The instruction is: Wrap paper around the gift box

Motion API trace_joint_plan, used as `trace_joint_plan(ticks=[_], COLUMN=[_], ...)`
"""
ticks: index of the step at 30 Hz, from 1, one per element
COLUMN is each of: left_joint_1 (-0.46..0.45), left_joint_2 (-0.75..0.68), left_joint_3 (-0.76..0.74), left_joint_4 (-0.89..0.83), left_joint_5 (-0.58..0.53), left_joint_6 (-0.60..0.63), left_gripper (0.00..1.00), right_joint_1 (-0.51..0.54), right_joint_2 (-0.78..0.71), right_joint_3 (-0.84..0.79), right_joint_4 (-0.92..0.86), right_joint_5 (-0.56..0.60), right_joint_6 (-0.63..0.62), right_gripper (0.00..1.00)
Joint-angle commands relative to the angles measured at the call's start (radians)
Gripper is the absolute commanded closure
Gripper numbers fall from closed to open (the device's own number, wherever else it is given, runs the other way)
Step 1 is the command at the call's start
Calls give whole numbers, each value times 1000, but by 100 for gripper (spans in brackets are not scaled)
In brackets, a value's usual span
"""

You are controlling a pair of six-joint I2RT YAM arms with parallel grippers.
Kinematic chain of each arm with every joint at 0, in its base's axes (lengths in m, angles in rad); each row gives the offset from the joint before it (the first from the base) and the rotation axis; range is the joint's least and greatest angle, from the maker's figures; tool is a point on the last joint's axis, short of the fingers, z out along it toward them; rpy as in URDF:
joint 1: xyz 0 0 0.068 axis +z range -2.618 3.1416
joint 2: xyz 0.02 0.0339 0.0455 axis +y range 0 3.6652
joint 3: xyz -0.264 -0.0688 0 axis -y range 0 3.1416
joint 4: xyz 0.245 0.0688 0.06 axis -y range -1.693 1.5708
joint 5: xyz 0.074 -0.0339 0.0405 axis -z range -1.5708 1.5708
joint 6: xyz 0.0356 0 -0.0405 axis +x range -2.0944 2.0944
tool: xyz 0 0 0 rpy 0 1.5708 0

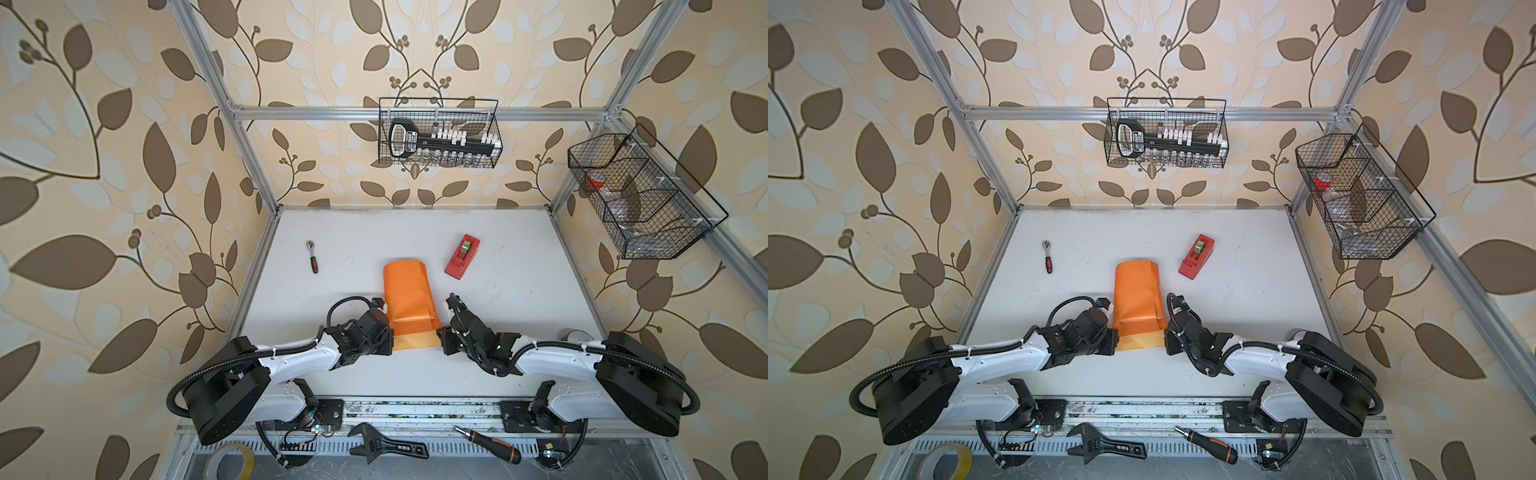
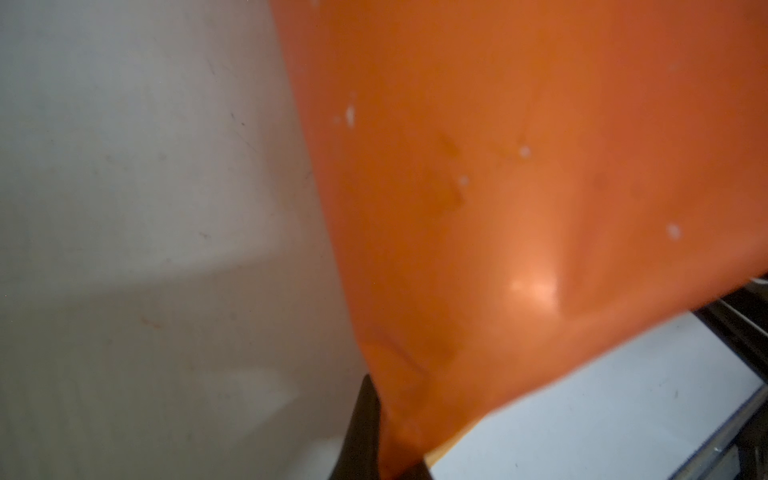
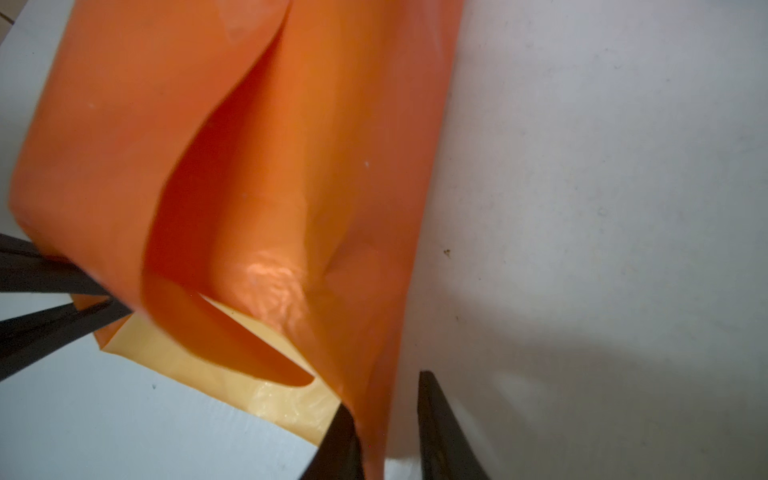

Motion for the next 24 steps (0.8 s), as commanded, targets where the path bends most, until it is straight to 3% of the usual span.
trace_joint_plan(ticks=[1, 10, 14, 17, 21, 24], left_joint_1=[-8, -8, -8, -8, -8, -8], left_joint_2=[6, 5, 2, -18, -77, -133], left_joint_3=[38, 48, 54, 62, 72, 85], left_joint_4=[1, -3, -13, -41, -105, -157], left_joint_5=[-6, -12, -19, -37, -81, -124], left_joint_6=[15, 18, 22, 32, 75, 102], left_gripper=[98, 92, 86, 68, 39, 24], right_joint_1=[6, 8, 8, 8, 7, 6], right_joint_2=[4, 25, 30, 29, 8, -11], right_joint_3=[-21, -13, -8, -6, -10, -12], right_joint_4=[12, 36, 39, 34, 16, 7], right_joint_5=[-13, -14, -10, -10, -12, -16], right_joint_6=[17, 14, 11, 9, 1, -10], right_gripper=[77, 93, 94, 93, 83, 76])
